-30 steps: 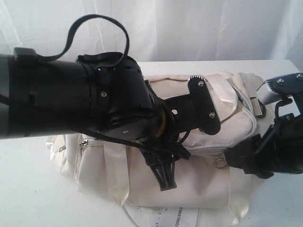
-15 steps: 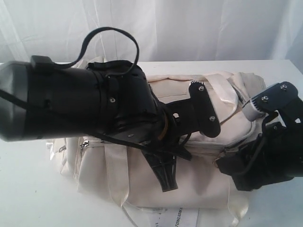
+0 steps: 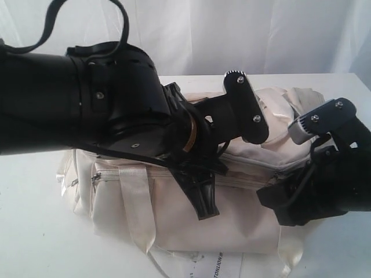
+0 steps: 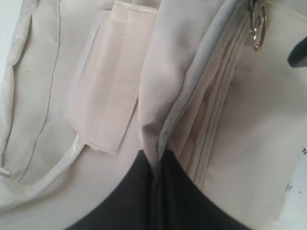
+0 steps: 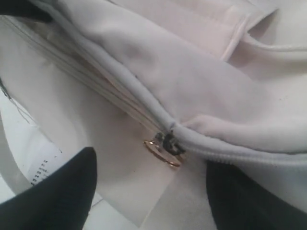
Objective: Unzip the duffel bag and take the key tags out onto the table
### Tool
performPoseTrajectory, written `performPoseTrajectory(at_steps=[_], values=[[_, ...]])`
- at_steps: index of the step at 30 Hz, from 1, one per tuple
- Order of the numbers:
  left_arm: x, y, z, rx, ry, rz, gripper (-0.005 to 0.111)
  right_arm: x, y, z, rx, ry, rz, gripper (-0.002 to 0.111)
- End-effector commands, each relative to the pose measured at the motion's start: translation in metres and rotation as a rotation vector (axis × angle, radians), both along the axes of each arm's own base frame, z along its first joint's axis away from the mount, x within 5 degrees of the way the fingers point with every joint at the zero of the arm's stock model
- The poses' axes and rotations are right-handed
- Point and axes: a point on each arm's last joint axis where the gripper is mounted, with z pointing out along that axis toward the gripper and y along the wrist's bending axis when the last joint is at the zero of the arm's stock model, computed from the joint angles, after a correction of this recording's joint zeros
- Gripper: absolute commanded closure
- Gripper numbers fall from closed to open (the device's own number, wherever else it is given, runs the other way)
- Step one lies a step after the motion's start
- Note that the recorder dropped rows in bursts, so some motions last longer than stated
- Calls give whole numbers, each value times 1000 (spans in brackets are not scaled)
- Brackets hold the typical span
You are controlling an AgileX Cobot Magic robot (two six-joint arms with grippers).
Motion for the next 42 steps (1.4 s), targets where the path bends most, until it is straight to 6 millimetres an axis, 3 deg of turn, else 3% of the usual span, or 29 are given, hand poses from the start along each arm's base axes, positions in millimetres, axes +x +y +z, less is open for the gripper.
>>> performPoseTrajectory(at_steps=[1,9,19,27,34,38,42], values=[[-3,2,11,-56,4,7,107,7,1,-5,-6,-8,-30,47],[-4,2,11,-61,11,9,107,18,7,-20,24,78,-89,47],[-4,1,11,-78,8,2,107,23,12,-17,64,107,-88,58],[-4,0,11,-82,12,2,107,22,17,-10,71,112,-24,58],[-4,-2,12,-104,9,-8,107,28,16,-18,68,138,-84,61],[-4,-2,13,-106,9,-8,107,32,18,-24,65,174,-104,72],[-4,-1,12,-102,10,-7,107,34,18,-19,70,164,-109,92]])
